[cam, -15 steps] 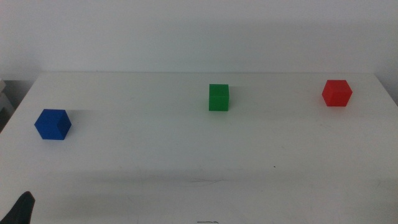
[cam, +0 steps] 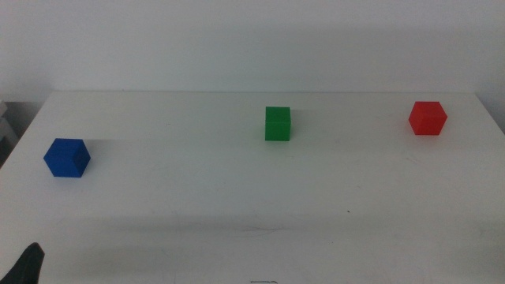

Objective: Stack red cubes first, then green, then blue cubes in a specific spot.

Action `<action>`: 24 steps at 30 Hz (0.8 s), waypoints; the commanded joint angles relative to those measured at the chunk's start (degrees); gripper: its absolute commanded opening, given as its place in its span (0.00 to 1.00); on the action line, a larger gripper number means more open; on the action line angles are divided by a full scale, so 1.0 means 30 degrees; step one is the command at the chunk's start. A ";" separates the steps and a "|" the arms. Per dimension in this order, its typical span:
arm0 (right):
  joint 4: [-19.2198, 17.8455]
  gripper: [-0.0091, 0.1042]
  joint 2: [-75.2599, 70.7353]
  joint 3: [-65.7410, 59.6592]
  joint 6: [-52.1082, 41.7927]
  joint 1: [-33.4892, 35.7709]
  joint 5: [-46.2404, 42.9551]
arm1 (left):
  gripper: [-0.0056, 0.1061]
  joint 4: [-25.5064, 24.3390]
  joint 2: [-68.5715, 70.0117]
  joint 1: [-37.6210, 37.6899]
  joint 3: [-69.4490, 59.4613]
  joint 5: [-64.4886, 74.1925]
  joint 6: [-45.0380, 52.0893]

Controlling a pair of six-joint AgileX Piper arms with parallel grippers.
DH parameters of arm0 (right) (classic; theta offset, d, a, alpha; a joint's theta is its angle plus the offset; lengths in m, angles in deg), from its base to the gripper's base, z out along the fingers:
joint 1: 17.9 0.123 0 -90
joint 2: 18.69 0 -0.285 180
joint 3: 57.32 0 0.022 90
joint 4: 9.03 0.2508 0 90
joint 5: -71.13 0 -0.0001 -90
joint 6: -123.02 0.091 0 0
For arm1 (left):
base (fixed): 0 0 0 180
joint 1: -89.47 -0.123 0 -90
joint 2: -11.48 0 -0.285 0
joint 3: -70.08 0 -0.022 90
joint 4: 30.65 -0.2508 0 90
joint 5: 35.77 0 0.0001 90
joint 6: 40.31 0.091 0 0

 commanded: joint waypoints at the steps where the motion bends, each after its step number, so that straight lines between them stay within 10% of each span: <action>1: -0.0325 0.91 -0.0294 0.0443 -0.0222 -0.0009 -0.1942 | 0.88 0.0077 0.0388 0.0015 0.0082 -0.1598 -0.0154; 10: 0.0882 0.91 0.5533 0.4451 0.0873 0.0008 -0.1803 | 0.88 0.0077 0.0388 0.0015 0.0082 -0.1598 -0.0154; 18: 0.1023 0.91 1.5505 1.4429 0.0867 0.0008 0.7033 | 0.88 0.0077 0.0388 0.0015 0.0082 -0.1598 -0.0154; 24: 0.1143 0.91 2.0409 1.8295 0.0901 0.0008 0.7781 | 0.88 0.0077 0.0388 0.0015 0.0082 -0.1598 -0.0154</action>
